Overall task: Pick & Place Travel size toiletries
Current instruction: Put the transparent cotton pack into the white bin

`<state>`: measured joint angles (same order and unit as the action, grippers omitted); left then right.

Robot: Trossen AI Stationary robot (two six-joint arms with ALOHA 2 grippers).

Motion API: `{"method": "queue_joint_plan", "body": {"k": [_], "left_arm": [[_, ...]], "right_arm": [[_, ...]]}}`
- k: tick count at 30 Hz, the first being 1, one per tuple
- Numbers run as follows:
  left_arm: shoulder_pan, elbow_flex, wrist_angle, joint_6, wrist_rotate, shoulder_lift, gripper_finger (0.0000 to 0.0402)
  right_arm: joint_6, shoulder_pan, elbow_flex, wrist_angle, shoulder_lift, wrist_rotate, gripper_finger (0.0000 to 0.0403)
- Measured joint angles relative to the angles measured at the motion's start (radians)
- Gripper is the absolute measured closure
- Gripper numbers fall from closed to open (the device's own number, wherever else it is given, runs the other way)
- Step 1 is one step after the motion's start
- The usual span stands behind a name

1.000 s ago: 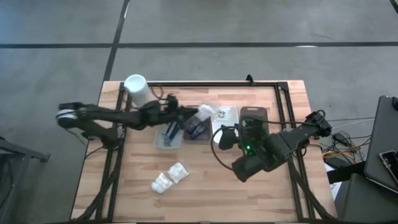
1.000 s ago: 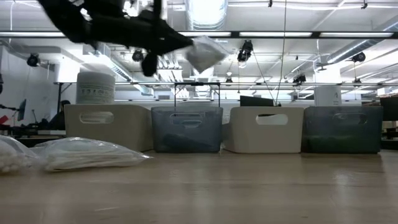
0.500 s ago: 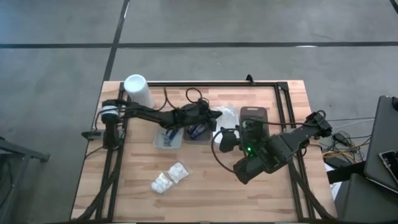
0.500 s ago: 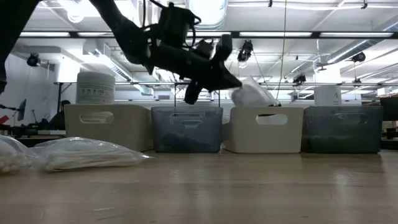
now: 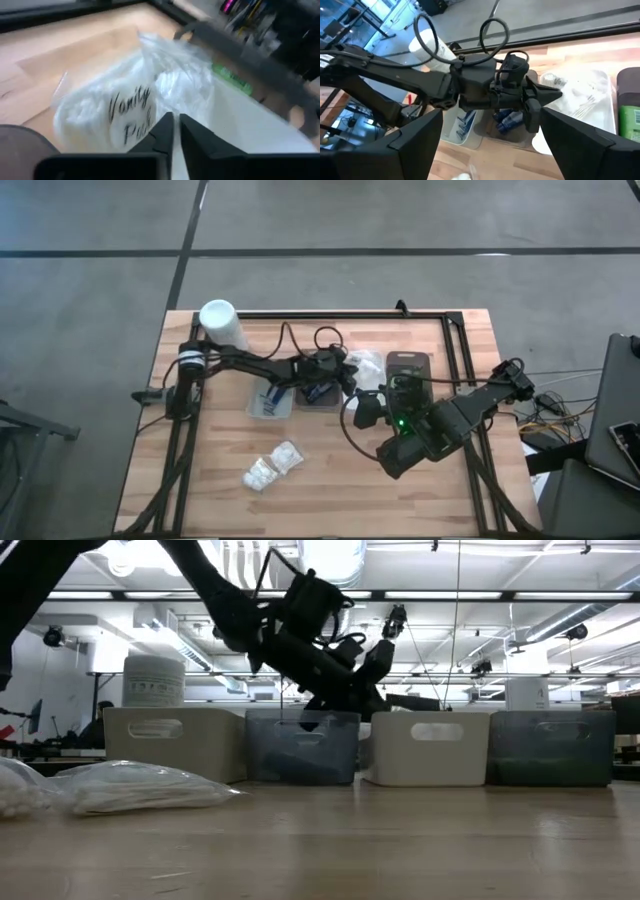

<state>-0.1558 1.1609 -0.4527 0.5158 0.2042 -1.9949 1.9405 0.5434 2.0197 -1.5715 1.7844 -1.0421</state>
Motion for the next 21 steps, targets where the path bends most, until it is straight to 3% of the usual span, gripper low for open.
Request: {"method": "queue_joint_plan", "body": {"k": [6,12,16,18,21], "left_arm": [[0.009,0.016,0.121,-0.003,-0.001,0.030,0.0283],[0.018,0.011,0.202,-0.140,-0.005,0.131,0.0209],[0.023,0.013,0.465,-0.191,-0.018,0.244,0.0182],[0.030,0.010,0.651,-0.252,-0.087,0.316,0.0176],[0.071,-0.022,0.870,-0.446,-0.271,0.457,0.0176]], "right_arm": [[-0.012,0.000,0.000,0.000,0.000,0.000,0.0072],[-0.022,0.000,0.000,0.001,0.000,0.003,0.0050],[-0.035,0.000,0.000,0.000,0.000,0.028,0.0042],[-0.049,0.000,0.000,0.001,0.000,0.071,0.0043],[-0.070,0.000,-0.003,0.001,0.000,0.143,0.0048]]}}
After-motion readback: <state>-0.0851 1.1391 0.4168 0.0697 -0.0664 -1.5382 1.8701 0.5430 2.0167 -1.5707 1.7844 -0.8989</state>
